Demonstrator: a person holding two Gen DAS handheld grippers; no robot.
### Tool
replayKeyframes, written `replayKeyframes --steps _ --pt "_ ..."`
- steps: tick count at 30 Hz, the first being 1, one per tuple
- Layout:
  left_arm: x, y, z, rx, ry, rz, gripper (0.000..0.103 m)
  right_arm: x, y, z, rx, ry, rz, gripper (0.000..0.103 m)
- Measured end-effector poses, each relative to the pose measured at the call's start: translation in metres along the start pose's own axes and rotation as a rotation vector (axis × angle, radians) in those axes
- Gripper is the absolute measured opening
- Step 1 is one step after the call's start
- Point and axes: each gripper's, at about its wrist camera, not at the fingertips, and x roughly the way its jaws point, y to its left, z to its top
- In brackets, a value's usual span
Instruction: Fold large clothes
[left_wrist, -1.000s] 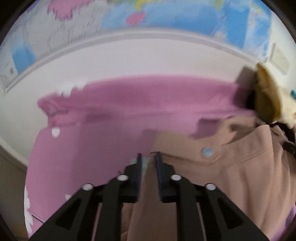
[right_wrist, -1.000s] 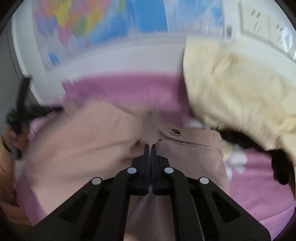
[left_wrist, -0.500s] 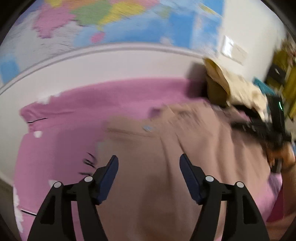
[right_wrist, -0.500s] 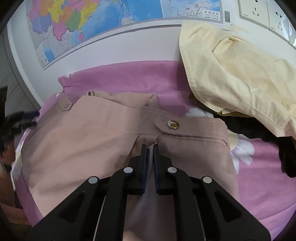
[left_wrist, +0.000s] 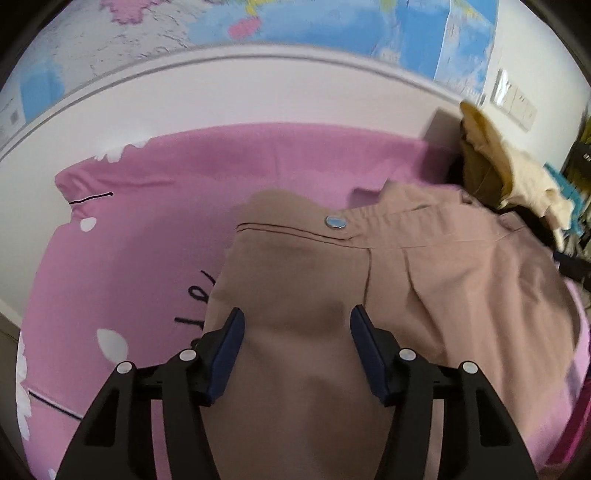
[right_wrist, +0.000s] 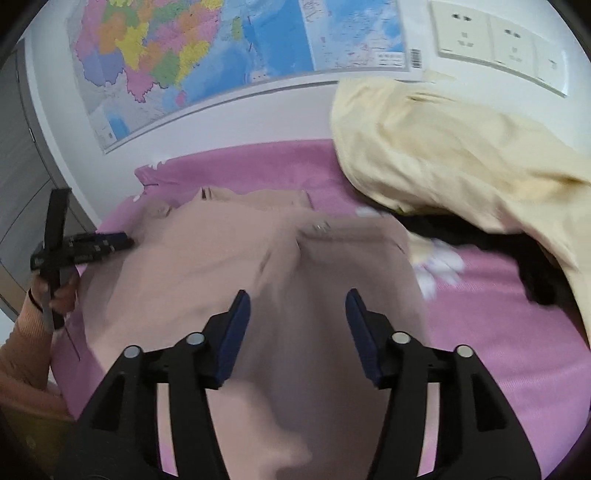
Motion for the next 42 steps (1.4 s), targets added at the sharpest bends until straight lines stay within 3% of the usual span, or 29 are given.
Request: replayKeyframes --steps 3,6,7,9,12,16,19,22,26,27,29,31,36,42 --pt "-0.003 0.002 -0.008 0.003 -0.007 0.010 0.058 0.004 -0.011 -0.017 0.021 0.037 -0.025 0.054" --pt "0.012 0.001 -0.012 0.001 0.029 0.065 0.059 0.023 -0.025 -0.027 0.068 0.072 -0.056 0.021" --pt "0.018 0.002 -0.012 -0.005 0.042 0.077 0.060 0.026 -0.028 -0.026 0.077 0.066 -0.056 0.015" --pt "0.022 0.003 -0.010 -0.027 0.037 0.091 0.063 0.029 -0.031 -0.022 0.106 0.053 -0.051 0.013" --pt "0.014 0.005 -0.011 -0.050 0.029 0.083 0.063 0.015 -0.031 -0.022 0.123 0.020 -0.011 0.018" --pt "-0.011 0.007 -0.020 -0.037 -0.033 0.058 0.062 -0.034 -0.037 -0.037 0.131 -0.073 -0.014 0.055" --pt "-0.029 0.011 -0.029 -0.057 -0.071 0.020 0.063 -0.057 -0.053 -0.060 0.189 -0.082 -0.021 0.064" --pt "-0.045 0.014 -0.041 -0.077 -0.105 0.027 0.063 -0.061 -0.069 -0.085 0.262 -0.035 0.003 0.069" --pt "-0.057 0.023 -0.054 -0.102 -0.124 0.007 0.064 -0.054 -0.073 -0.113 0.316 0.017 0.064 0.070" --pt "-0.056 0.023 -0.057 -0.095 -0.109 0.016 0.064 -0.053 -0.073 -0.115 0.327 0.016 0.077 0.067" --pt "-0.051 0.022 -0.060 -0.089 -0.081 0.030 0.064 -0.050 -0.071 -0.113 0.331 0.008 0.113 0.032" --pt "-0.045 0.024 -0.062 -0.096 -0.059 0.039 0.064 -0.050 -0.068 -0.104 0.316 -0.005 0.095 0.009" --pt "-0.035 0.028 -0.064 -0.135 -0.028 0.037 0.065 -0.068 -0.061 -0.074 0.244 -0.094 0.012 0.005" --pt "-0.033 0.023 -0.069 -0.126 -0.025 0.055 0.066 -0.040 -0.069 -0.087 0.294 0.005 -0.041 0.009"
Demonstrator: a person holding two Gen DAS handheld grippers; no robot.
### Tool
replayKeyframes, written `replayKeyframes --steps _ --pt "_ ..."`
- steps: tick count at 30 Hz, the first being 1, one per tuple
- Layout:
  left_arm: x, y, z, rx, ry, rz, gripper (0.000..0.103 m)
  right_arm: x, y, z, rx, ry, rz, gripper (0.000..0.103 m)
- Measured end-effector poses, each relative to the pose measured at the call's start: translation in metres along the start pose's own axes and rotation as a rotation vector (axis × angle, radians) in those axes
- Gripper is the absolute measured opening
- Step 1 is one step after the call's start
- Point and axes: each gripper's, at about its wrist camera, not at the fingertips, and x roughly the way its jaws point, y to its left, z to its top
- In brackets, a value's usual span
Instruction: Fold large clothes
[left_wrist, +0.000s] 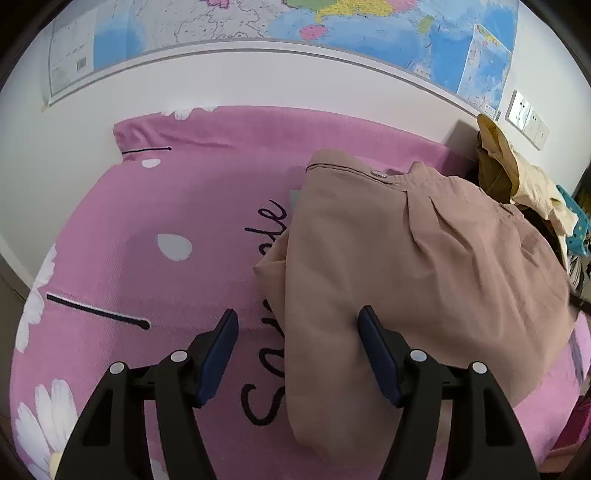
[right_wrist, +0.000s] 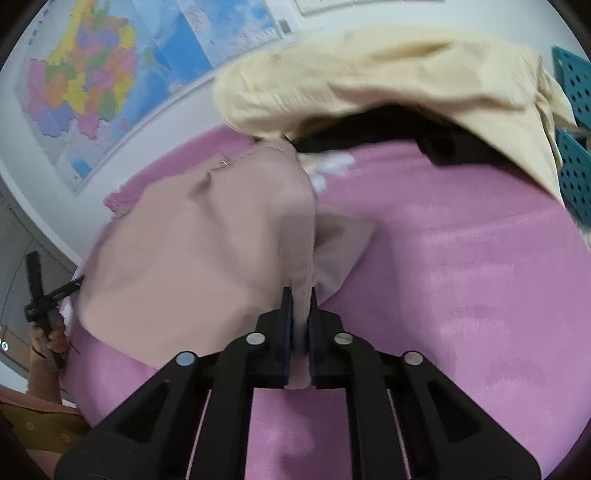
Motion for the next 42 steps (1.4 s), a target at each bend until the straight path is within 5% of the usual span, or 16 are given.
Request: replayKeyframes --steps 7,10,16,18,19,21,23,29,30,31,33,40,41,42 --pt "-0.011 0.006 -0.004 -0.030 0.007 -0.046 0.069 -0.026 0.013 0.003 -0.036 -0.073 -0.055 0.024" --pt "-0.015 0.003 -0.009 -0.022 0.010 -0.074 0.069 -0.037 0.035 0.006 -0.104 -0.118 0.003 0.046" --pt "-0.009 -0.004 -0.015 -0.009 0.031 -0.109 0.069 0.014 0.064 -0.001 -0.212 0.009 -0.015 0.045" --pt "-0.006 -0.006 -0.014 -0.019 0.035 -0.105 0.067 0.029 0.062 -0.002 -0.213 0.028 -0.034 0.027" --pt "-0.006 -0.007 -0.013 -0.024 0.028 -0.099 0.061 0.031 0.061 -0.001 -0.214 0.028 -0.047 0.011" --pt "-0.004 -0.010 -0.011 -0.031 0.024 -0.122 0.046 0.030 0.057 0.003 -0.202 0.012 -0.057 0.001" --pt "-0.002 -0.014 -0.007 -0.032 0.017 -0.103 0.036 0.023 0.048 0.010 -0.152 -0.019 -0.037 0.001" --pt "0.007 -0.015 0.004 -0.047 0.020 -0.099 0.033 0.023 0.035 0.018 -0.074 -0.025 -0.033 0.004" --pt "0.006 -0.014 0.004 -0.048 0.020 -0.101 0.034 0.020 0.041 0.018 -0.080 -0.038 -0.027 0.014" --pt "0.005 -0.013 0.004 -0.047 0.016 -0.095 0.037 0.017 0.046 0.017 -0.092 -0.044 -0.008 0.036" --pt "0.005 -0.012 0.004 -0.040 0.017 -0.096 0.043 0.013 0.066 0.019 -0.149 -0.077 0.020 0.055" --pt "0.013 -0.014 0.012 -0.025 0.028 -0.112 0.046 0.057 0.108 0.038 -0.244 -0.013 0.046 0.055" --pt "0.015 -0.014 0.013 -0.025 0.029 -0.111 0.045 0.069 0.111 0.040 -0.250 0.009 0.044 0.052" --pt "0.016 -0.014 0.015 -0.030 0.031 -0.108 0.043 0.078 0.113 0.042 -0.257 0.026 0.033 0.033"
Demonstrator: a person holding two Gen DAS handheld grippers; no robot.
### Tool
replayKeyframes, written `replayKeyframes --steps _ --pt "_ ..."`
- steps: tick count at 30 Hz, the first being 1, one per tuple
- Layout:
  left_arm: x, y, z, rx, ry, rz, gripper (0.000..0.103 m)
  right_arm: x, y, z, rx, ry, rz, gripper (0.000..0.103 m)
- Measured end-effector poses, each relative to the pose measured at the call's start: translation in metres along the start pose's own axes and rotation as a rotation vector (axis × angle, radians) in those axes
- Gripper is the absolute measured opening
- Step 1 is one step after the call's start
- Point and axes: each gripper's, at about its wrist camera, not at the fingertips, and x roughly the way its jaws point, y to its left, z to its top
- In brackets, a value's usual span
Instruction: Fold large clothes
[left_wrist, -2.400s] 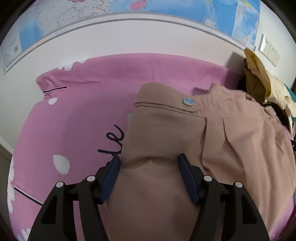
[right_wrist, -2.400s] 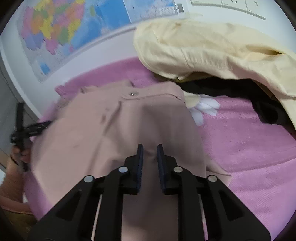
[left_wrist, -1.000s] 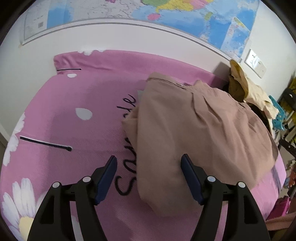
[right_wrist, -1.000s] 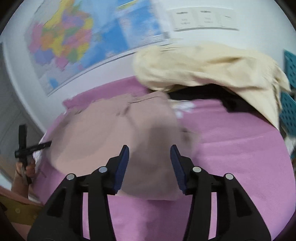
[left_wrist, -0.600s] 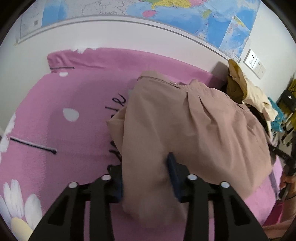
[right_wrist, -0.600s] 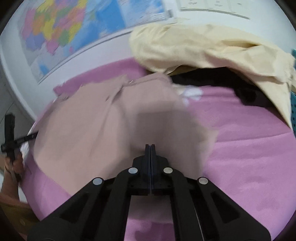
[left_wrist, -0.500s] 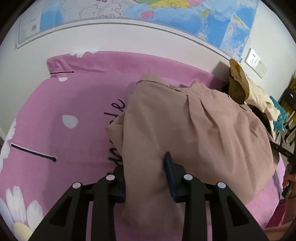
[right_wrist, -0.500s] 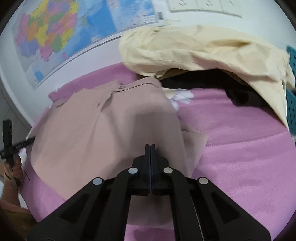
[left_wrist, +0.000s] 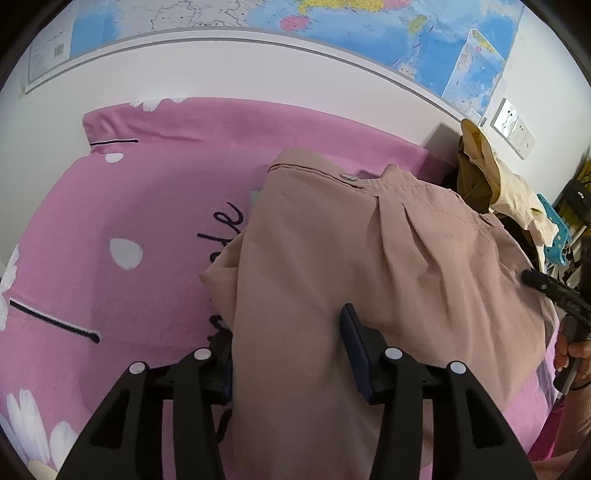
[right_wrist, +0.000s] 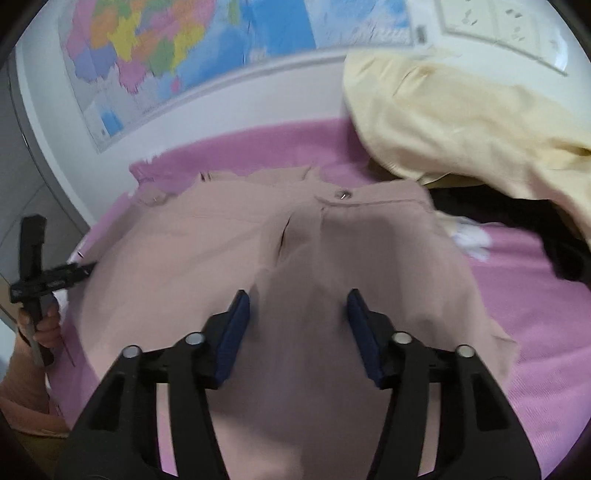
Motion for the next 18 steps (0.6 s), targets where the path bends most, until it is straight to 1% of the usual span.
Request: replayKeyframes --steps 1,2,3,5,6,7,8,10,12,13,15,16,17,18 --pt "0.002 0.000 0.002 -0.009 -0.001 0.002 0.037 0.007 0.000 0.002 -0.001 0.009 -0.011 0.007" --pt "0.002 0.000 0.004 -0.013 -0.003 0.003 0.032 0.011 -0.002 0.006 0.005 0.012 -0.005 0.005" --pt "0.003 -0.001 0.007 -0.013 -0.004 0.008 0.029 0.010 -0.004 0.009 0.015 0.000 0.002 0.003" --pt "0.003 -0.005 0.014 -0.005 -0.014 0.012 0.015 0.004 -0.008 0.019 0.036 -0.048 -0.002 0.002" --pt "0.002 -0.006 0.018 -0.002 -0.021 0.012 0.013 0.000 -0.010 0.022 0.047 -0.070 -0.007 0.002" --pt "0.002 -0.008 0.024 0.006 -0.029 0.012 0.011 -0.004 -0.011 0.027 0.061 -0.102 -0.016 0.002" --pt "0.002 -0.011 0.030 0.014 -0.037 0.015 0.011 -0.005 -0.012 0.030 0.065 -0.117 -0.025 0.002" --pt "0.007 -0.012 0.040 0.018 -0.036 0.024 0.011 0.006 -0.016 0.029 0.085 -0.077 -0.026 0.002" --pt "0.016 -0.011 0.044 0.029 -0.020 0.061 0.011 0.020 -0.018 0.023 0.079 -0.021 -0.031 0.002" --pt "0.018 -0.010 0.044 0.024 -0.012 0.062 0.013 0.022 -0.019 0.020 0.082 -0.011 -0.035 0.003" --pt "0.021 -0.006 0.042 0.010 -0.003 0.053 0.018 0.022 -0.019 0.016 0.083 -0.005 -0.034 0.005" --pt "0.019 -0.004 0.040 0.004 -0.013 0.058 0.023 0.018 -0.020 0.016 0.088 -0.009 -0.036 0.010" --pt "0.017 -0.002 0.038 0.001 -0.021 0.058 0.027 0.015 -0.019 0.015 0.089 -0.013 -0.036 0.013" --pt "0.014 -0.001 0.037 -0.004 -0.027 0.057 0.029 0.008 -0.016 0.016 0.081 -0.027 -0.046 0.016"
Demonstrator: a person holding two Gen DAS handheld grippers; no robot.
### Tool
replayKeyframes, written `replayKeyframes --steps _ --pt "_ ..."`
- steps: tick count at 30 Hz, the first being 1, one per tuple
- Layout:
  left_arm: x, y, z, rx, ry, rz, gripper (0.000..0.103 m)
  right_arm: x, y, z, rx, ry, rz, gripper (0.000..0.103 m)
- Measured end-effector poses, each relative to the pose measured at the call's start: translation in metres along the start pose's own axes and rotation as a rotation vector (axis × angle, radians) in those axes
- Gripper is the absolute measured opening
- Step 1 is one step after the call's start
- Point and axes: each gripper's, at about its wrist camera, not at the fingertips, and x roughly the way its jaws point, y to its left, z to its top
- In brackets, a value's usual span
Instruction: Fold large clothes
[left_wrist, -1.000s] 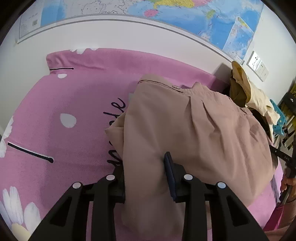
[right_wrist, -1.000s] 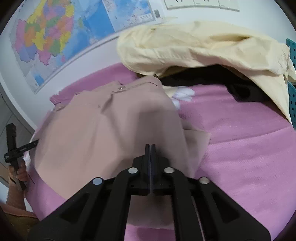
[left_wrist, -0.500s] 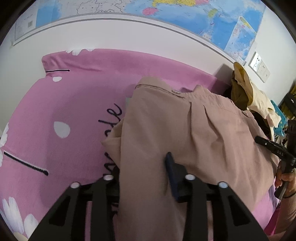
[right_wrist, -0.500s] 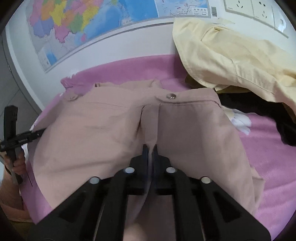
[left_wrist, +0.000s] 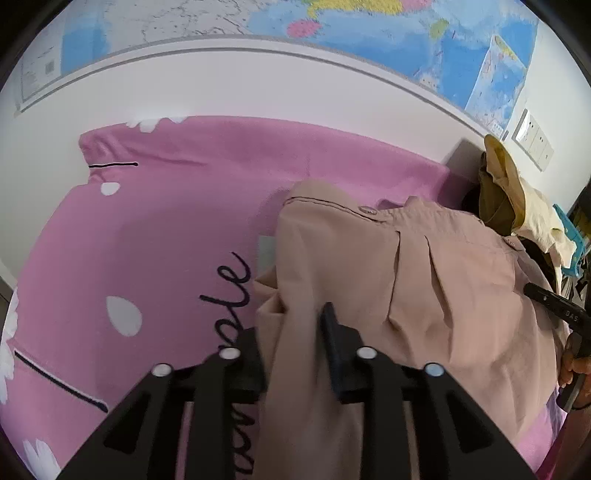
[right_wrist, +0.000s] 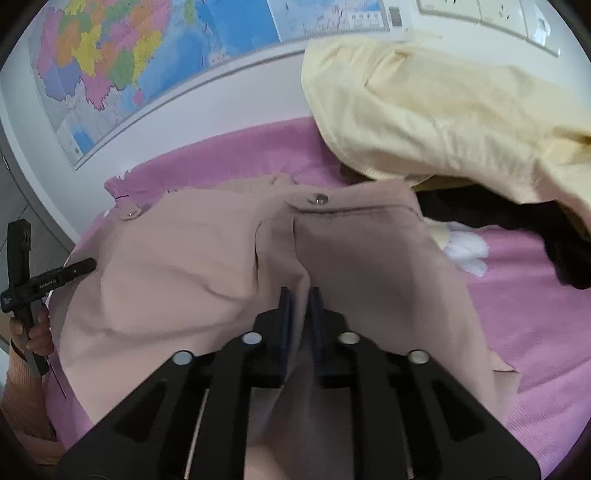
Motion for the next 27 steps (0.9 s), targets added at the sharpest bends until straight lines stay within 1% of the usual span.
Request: replayKeyframes --steps 2,3,4,5,6,7,9,10,12,13,15,16,18,21,22,23,24,25,26,27 --pt "-0.006 0.002 -0.003 -0.002 -0.014 -0.006 0.033 -0.009 0.009 -0.001 -0.029 -0.023 -0.003 0.021" --pt "-0.009 0.003 -0.005 0.000 -0.017 -0.004 0.035 -0.014 0.014 0.000 -0.045 -0.037 0.000 0.029" --pt "-0.012 0.004 -0.006 0.000 -0.016 0.001 0.042 -0.020 0.020 -0.001 -0.070 -0.052 0.013 0.034" --pt "-0.015 0.005 -0.008 0.001 -0.021 0.000 0.045 -0.023 0.025 -0.002 -0.090 -0.061 0.020 0.035" --pt "-0.018 0.005 -0.010 0.004 -0.027 0.002 0.046 -0.025 0.031 -0.003 -0.110 -0.066 0.024 0.035" --pt "-0.022 0.006 -0.014 0.009 -0.035 0.006 0.048 -0.023 0.038 -0.005 -0.147 -0.055 0.027 0.036" --pt "-0.026 0.008 -0.018 0.005 -0.035 0.013 0.050 -0.012 0.042 -0.007 -0.169 -0.024 0.019 0.037" --pt "-0.028 0.010 -0.021 0.000 -0.036 0.014 0.050 -0.001 0.039 -0.008 -0.164 0.015 0.013 0.036" --pt "-0.031 0.013 -0.026 -0.006 -0.035 0.023 0.056 0.012 0.032 -0.009 -0.138 0.045 0.007 0.034" --pt "-0.033 0.015 -0.028 -0.014 -0.037 0.033 0.058 0.017 0.027 -0.009 -0.118 0.061 0.018 0.034" --pt "-0.035 0.019 -0.030 -0.028 -0.036 0.033 0.058 0.016 0.028 -0.007 -0.113 0.059 0.018 0.036" --pt "-0.037 0.020 -0.032 -0.035 -0.038 0.033 0.061 0.011 0.032 -0.007 -0.121 0.047 0.016 0.038" --pt "-0.041 0.022 -0.035 -0.043 -0.043 0.036 0.063 -0.001 0.046 -0.007 -0.165 0.019 0.041 0.046" --pt "-0.047 0.023 -0.040 -0.050 -0.050 0.031 0.064 -0.024 0.085 -0.011 -0.281 -0.016 0.133 0.055" --pt "-0.048 0.023 -0.042 -0.058 -0.048 0.029 0.065 -0.030 0.100 -0.014 -0.330 -0.025 0.154 0.061" --pt "-0.049 0.024 -0.044 -0.064 -0.047 0.031 0.067 -0.033 0.110 -0.018 -0.368 -0.025 0.174 0.065" --pt "-0.051 0.024 -0.047 -0.071 -0.046 0.037 0.069 -0.036 0.129 -0.024 -0.431 -0.019 0.204 0.072" --pt "-0.053 0.023 -0.049 -0.076 -0.047 0.044 0.075 -0.037 0.142 -0.029 -0.476 -0.009 0.221 0.076" --pt "-0.054 0.024 -0.051 -0.078 -0.050 0.046 0.078 -0.035 0.157 -0.035 -0.529 0.005 0.240 0.076" --pt "-0.058 0.023 -0.054 -0.084 -0.056 0.041 0.078 -0.034 0.165 -0.039 -0.563 0.015 0.251 0.076"
